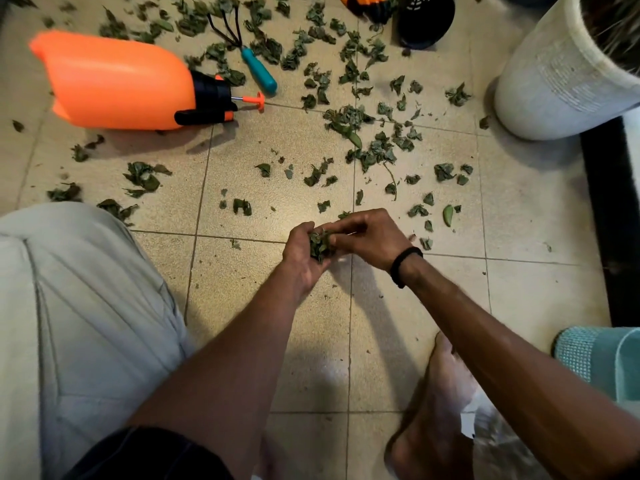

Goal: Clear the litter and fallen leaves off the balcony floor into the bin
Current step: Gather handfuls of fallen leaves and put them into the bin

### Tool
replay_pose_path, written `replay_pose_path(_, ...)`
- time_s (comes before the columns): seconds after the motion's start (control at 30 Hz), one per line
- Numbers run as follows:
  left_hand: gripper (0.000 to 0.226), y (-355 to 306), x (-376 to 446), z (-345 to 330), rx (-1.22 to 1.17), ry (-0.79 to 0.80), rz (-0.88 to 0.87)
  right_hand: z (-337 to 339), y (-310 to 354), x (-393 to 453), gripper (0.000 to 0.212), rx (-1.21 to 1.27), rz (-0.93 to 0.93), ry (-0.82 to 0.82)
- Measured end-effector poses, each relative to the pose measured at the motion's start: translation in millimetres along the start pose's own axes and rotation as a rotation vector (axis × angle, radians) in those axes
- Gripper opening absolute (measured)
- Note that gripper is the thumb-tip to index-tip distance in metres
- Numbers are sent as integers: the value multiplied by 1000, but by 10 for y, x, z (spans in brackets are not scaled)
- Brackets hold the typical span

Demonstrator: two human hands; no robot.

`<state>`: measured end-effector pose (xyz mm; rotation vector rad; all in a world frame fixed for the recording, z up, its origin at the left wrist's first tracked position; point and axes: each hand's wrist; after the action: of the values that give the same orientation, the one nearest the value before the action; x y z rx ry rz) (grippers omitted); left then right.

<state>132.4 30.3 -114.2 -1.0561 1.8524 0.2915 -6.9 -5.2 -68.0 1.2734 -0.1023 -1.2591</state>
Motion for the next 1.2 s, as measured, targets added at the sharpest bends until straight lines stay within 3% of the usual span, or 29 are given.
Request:
replay_pose_path(0.07, 40, -18, -30, -15, -42, 30, 24, -19, 124, 30, 17, -172, 18, 54)
replay_pose_path(0.13, 41, -43, -32, -22, -87, 53, 26, 12, 214, 77, 14, -166, -25, 21)
replay_pose_path(0.23, 41, -50, -2, -16, -132, 78, 23, 145, 172, 164, 12, 3, -64, -110)
replay_pose_path(0.3, 42, -46, 15, 13, -118, 82, 25, 252, 43, 265, 14, -95, -56, -255)
replay_pose_path(0.4, 41, -47, 12, 58, -114, 84, 20, 346, -162, 445, 33, -364, -104, -325)
replay_pose_path(0.5, 41, -61, 29, 105, -130, 60, -2, 300, -305, 629, 60, -520, -128, -203)
replay_pose_path(0.67, 43, -102, 85, 147, -199, 9, -47, -54, -422, 652, 20, -745, 53, -183)
replay_pose_path(0.77, 42, -90, 102, 116, -197, -11, -51, -252, -514, 567, 12, -872, 138, -178)
replay_pose_path(0.87, 42, -67, 102, 93, -196, 0, -48, -246, -564, 485, 11, -834, 161, -181)
replay_pose_path(1.03, 41, -32, 130, 90, -183, 4, -49, 87, -580, 287, 13, -472, -23, -397)
replay_pose_path(1.2, 42, -1, 143, 84, -148, -2, -41, 112, -826, 128, 19, -468, -154, -353)
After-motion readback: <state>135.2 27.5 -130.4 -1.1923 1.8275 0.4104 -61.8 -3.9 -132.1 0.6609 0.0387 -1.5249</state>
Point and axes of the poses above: each hand's wrist, its own x-axis towards the middle knuckle, its own z-axis out of the back of the hand, y = z × x, and after that the axes turned 9 degrees about y, right-handed
